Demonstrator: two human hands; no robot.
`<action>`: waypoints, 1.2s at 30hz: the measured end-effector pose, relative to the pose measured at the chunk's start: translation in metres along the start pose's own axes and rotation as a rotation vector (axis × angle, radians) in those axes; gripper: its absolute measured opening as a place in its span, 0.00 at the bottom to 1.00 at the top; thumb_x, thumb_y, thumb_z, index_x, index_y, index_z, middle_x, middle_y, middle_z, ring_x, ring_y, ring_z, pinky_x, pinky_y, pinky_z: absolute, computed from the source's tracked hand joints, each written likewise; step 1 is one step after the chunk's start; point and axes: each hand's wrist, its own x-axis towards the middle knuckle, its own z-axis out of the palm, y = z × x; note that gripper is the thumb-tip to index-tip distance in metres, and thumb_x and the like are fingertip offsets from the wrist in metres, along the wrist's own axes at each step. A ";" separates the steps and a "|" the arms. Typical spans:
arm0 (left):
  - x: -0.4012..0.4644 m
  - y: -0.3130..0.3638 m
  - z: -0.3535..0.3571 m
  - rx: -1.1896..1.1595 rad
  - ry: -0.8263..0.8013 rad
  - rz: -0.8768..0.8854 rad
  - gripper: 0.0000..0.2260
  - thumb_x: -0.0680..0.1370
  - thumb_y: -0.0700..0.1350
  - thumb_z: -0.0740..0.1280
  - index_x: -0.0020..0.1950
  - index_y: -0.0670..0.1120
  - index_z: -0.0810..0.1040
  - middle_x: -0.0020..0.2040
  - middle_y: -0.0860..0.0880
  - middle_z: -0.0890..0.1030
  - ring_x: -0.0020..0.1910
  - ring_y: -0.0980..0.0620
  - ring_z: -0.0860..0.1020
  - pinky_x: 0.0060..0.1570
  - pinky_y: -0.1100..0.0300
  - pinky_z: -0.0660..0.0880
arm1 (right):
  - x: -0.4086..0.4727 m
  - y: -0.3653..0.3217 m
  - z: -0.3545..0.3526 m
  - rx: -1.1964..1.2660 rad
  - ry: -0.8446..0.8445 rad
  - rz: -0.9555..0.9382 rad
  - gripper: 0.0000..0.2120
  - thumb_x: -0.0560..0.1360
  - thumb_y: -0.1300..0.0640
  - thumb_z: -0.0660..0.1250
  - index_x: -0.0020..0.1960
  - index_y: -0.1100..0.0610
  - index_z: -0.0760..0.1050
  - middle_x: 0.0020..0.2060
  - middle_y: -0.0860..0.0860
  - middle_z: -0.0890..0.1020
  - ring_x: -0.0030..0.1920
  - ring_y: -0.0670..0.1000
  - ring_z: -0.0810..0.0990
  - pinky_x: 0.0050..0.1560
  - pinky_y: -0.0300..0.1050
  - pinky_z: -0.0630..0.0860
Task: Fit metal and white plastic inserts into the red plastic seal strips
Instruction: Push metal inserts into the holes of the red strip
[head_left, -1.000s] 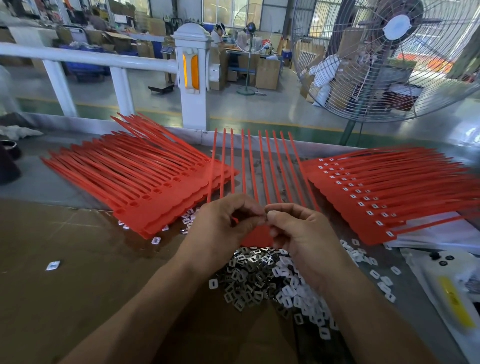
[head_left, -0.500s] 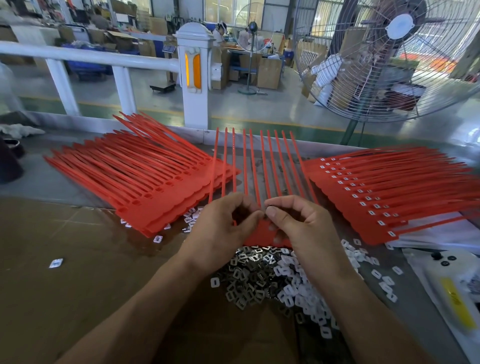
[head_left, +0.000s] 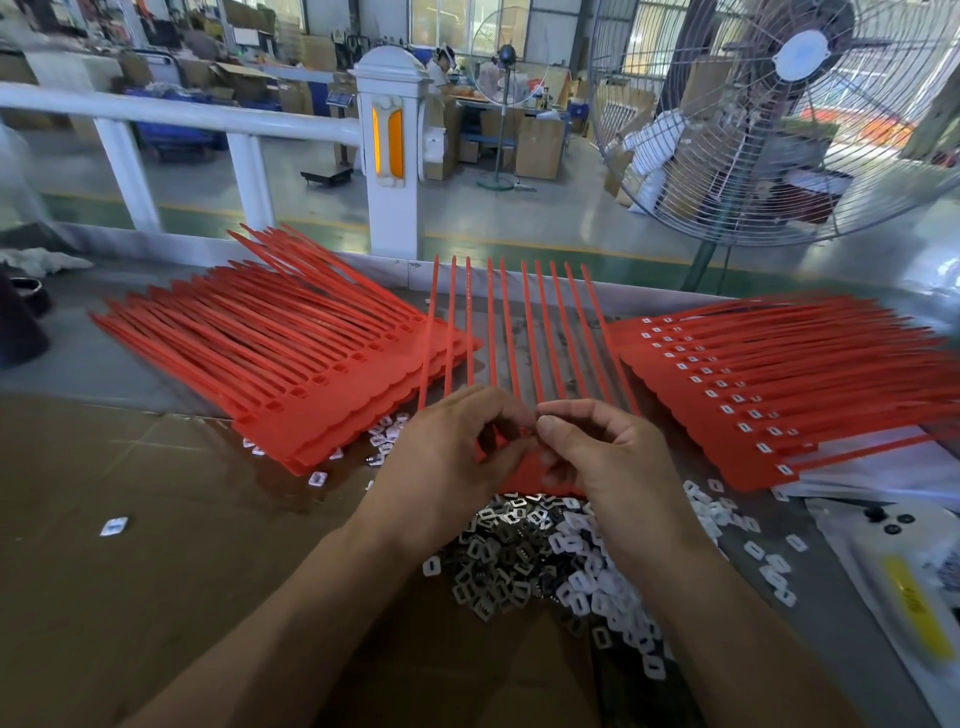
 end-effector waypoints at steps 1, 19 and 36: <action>0.000 0.000 0.000 0.007 0.003 0.002 0.06 0.77 0.45 0.74 0.51 0.53 0.81 0.44 0.59 0.79 0.44 0.57 0.79 0.41 0.67 0.74 | 0.001 0.001 0.000 0.004 -0.005 0.004 0.05 0.78 0.58 0.74 0.49 0.48 0.86 0.36 0.51 0.85 0.39 0.49 0.84 0.45 0.50 0.84; 0.018 -0.028 -0.042 0.231 0.001 -0.417 0.04 0.78 0.48 0.73 0.44 0.54 0.81 0.40 0.57 0.82 0.40 0.59 0.80 0.44 0.51 0.81 | 0.004 -0.003 -0.008 -1.051 0.016 -0.203 0.06 0.80 0.53 0.70 0.56 0.45 0.83 0.48 0.39 0.85 0.46 0.39 0.81 0.49 0.35 0.76; -0.001 -0.050 -0.051 0.453 -0.124 -0.220 0.04 0.78 0.51 0.71 0.53 0.56 0.82 0.54 0.60 0.76 0.59 0.56 0.70 0.59 0.58 0.61 | 0.007 0.004 -0.014 -1.035 0.055 -0.166 0.05 0.80 0.52 0.70 0.52 0.44 0.83 0.42 0.37 0.84 0.40 0.34 0.79 0.39 0.28 0.68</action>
